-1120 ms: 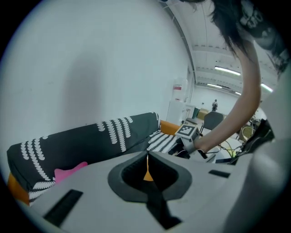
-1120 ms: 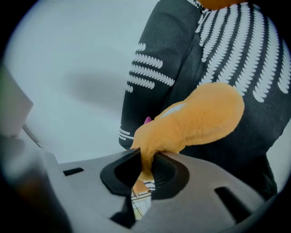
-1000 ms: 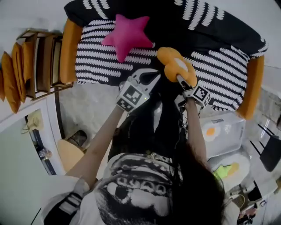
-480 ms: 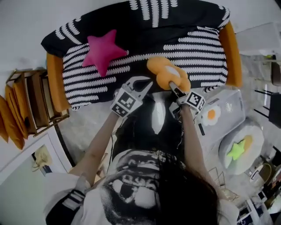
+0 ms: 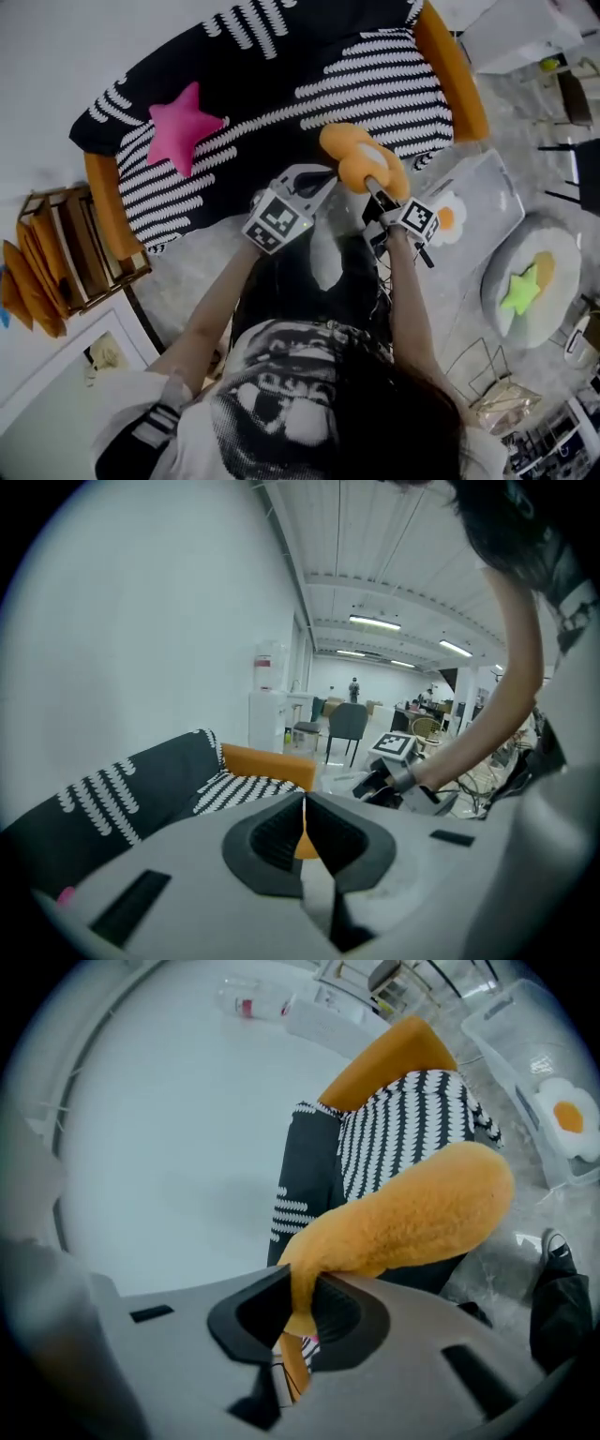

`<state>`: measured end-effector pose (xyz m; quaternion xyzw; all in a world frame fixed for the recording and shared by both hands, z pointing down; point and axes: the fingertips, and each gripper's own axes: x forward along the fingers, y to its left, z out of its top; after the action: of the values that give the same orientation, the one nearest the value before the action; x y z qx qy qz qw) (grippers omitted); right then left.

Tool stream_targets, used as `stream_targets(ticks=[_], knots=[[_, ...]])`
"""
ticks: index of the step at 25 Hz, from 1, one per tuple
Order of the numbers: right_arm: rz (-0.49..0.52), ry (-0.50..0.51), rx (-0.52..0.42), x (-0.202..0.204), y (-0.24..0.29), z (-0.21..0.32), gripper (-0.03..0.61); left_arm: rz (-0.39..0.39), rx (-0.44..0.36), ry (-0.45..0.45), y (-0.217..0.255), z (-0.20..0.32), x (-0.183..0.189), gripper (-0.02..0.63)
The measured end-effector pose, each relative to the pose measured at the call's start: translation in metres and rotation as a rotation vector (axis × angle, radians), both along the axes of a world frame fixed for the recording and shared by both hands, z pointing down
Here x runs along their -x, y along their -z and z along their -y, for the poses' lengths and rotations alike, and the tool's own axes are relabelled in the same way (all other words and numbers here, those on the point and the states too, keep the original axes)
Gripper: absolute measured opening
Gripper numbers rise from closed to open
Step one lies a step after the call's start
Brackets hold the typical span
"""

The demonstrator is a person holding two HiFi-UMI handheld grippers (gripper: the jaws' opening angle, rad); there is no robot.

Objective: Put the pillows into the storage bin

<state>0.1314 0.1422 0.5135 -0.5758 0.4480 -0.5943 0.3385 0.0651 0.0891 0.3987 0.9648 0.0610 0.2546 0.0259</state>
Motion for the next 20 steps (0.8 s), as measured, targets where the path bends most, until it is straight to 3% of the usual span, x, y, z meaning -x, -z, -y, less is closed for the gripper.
stream_targets(ticks=[10, 16, 20], knots=[[0.011, -0.162, 0.011, -0.12, -0.022, -0.188, 0.043, -0.007, 0.018, -0.119, -0.012, -0.175, -0.135, 0.006], [-0.004, -0.379, 0.082, -0.195, -0.046, -0.318, 0.043, 0.013, 0.03, -0.355, -0.021, -0.29, -0.194, 0.006], [-0.071, -0.504, 0.096, -0.263, -0.049, -0.384, 0.043, 0.021, 0.003, -0.464, -0.019, -0.335, -0.219, 0.008]])
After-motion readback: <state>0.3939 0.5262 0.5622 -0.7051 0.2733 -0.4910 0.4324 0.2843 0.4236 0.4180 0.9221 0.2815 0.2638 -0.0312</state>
